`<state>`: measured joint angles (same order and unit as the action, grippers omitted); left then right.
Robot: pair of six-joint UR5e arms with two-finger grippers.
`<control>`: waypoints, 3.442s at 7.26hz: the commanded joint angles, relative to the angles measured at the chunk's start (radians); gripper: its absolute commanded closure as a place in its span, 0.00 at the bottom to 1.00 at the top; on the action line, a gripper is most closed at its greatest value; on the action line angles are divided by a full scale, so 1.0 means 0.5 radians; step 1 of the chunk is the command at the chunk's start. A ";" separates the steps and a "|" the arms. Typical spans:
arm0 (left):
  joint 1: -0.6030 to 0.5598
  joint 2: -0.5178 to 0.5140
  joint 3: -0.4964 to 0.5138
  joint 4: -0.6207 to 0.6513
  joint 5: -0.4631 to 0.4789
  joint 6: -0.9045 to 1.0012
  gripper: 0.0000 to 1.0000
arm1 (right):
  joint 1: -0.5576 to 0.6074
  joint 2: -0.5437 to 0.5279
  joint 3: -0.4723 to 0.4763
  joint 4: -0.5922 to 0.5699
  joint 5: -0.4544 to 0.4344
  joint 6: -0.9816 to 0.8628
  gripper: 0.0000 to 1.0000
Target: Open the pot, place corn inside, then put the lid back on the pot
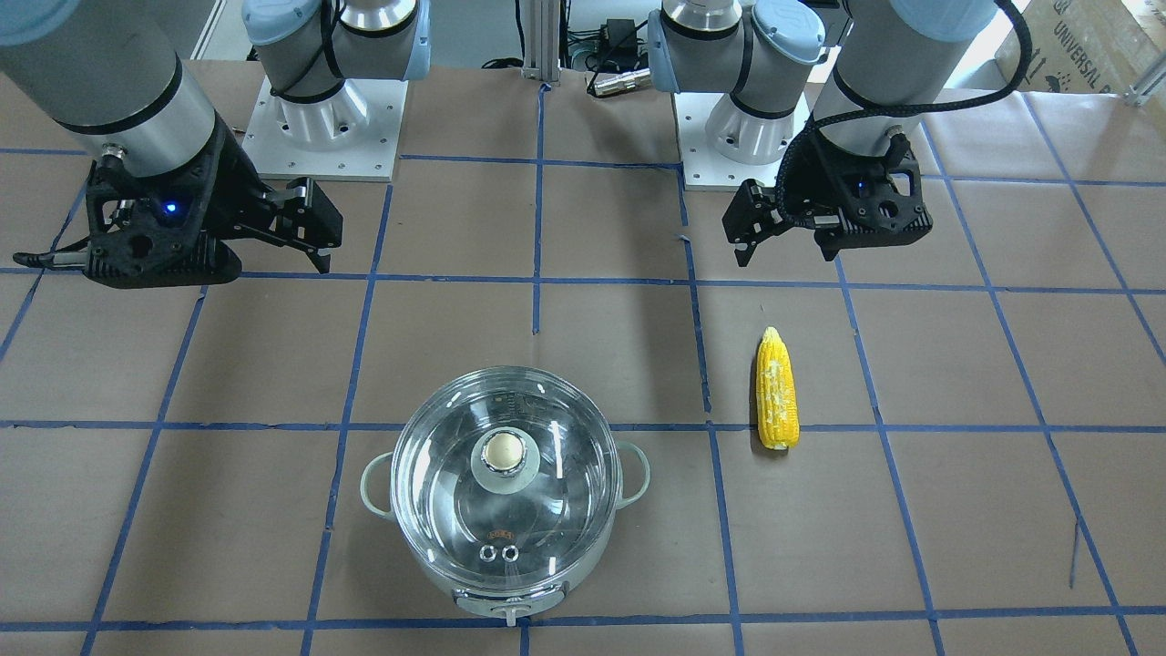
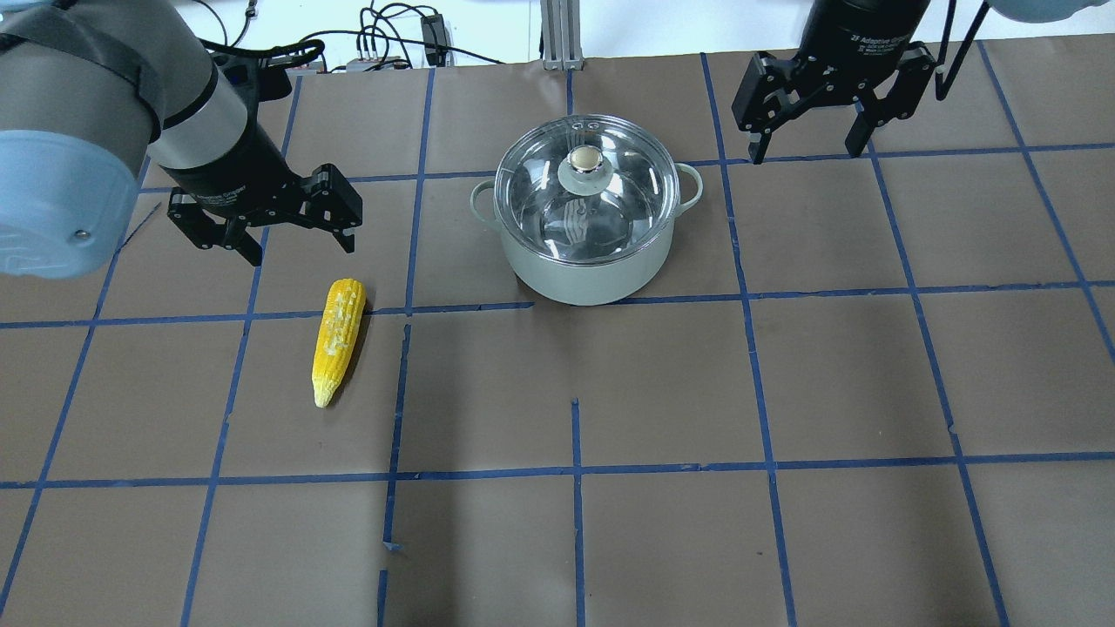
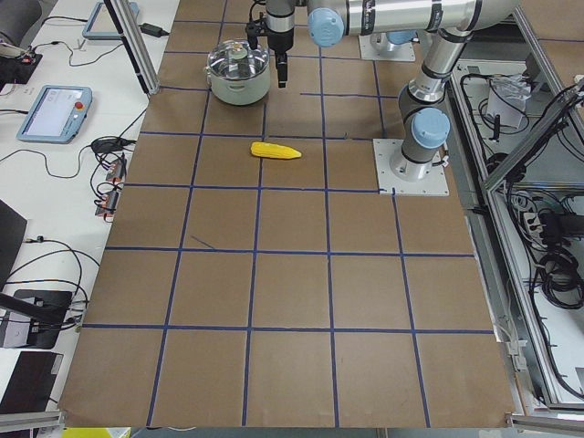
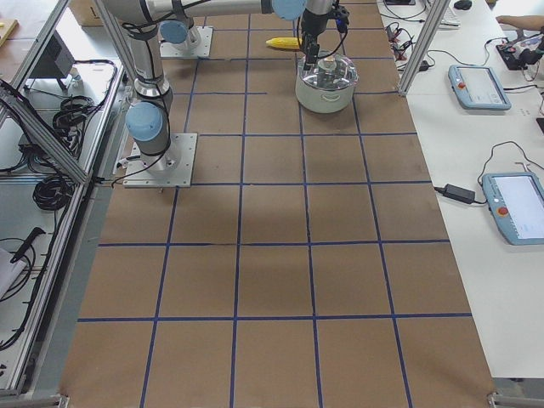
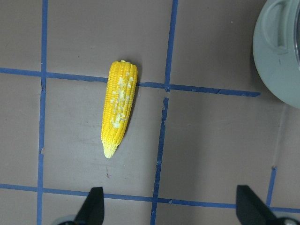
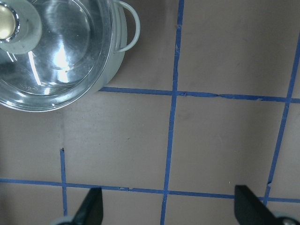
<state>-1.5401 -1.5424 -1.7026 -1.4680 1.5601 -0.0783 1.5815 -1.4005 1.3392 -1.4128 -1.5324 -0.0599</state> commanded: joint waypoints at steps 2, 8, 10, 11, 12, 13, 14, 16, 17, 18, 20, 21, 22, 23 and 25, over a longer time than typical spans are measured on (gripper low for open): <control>0.000 0.001 -0.006 0.000 0.000 0.003 0.00 | 0.000 0.000 0.000 0.000 0.000 0.000 0.00; 0.193 -0.151 -0.290 0.430 0.021 0.576 0.00 | 0.000 0.000 -0.028 -0.018 0.006 -0.003 0.00; 0.218 -0.265 -0.691 1.146 0.018 0.885 0.00 | -0.028 0.000 -0.003 -0.040 0.006 -0.003 0.00; 0.257 -0.360 -0.821 1.481 0.015 0.951 0.00 | -0.012 0.076 -0.018 -0.046 0.112 0.009 0.00; 0.285 -0.427 -0.844 1.533 0.006 0.966 0.00 | 0.073 0.219 -0.082 -0.222 0.180 0.164 0.00; 0.291 -0.464 -0.847 1.552 0.009 1.030 0.04 | 0.198 0.345 -0.177 -0.288 0.084 0.236 0.00; 0.291 -0.486 -0.853 1.552 0.024 1.086 0.10 | 0.266 0.486 -0.296 -0.291 0.013 0.318 0.00; 0.291 -0.520 -0.856 1.571 0.012 1.059 0.10 | 0.389 0.659 -0.475 -0.294 0.015 0.636 0.00; 0.291 -0.544 -0.859 1.616 0.006 1.059 0.11 | 0.487 0.714 -0.539 -0.316 0.000 0.751 0.00; 0.288 -0.578 -0.862 1.653 0.006 1.056 0.11 | 0.543 0.791 -0.561 -0.325 -0.003 0.904 0.00; 0.288 -0.587 -0.865 1.678 0.003 1.052 0.20 | 0.628 0.846 -0.513 -0.451 -0.067 0.976 0.00; 0.288 -0.591 -0.862 1.678 0.003 1.049 0.32 | 0.620 0.847 -0.503 -0.454 -0.068 0.927 0.00; 0.288 -0.588 -0.859 1.684 0.000 0.986 0.57 | 0.608 0.847 -0.500 -0.457 -0.074 0.857 0.01; 0.288 -0.554 -0.838 1.666 0.012 0.921 0.74 | 0.592 0.853 -0.497 -0.460 -0.071 0.862 0.01; 0.282 -0.502 -0.762 1.468 0.040 0.872 0.90 | 0.568 0.874 -0.488 -0.472 -0.065 0.859 0.02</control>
<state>-1.3969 -1.8120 -2.1108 -0.6643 1.5711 0.3810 1.8722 -0.9712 1.0918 -1.6438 -1.5671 0.3703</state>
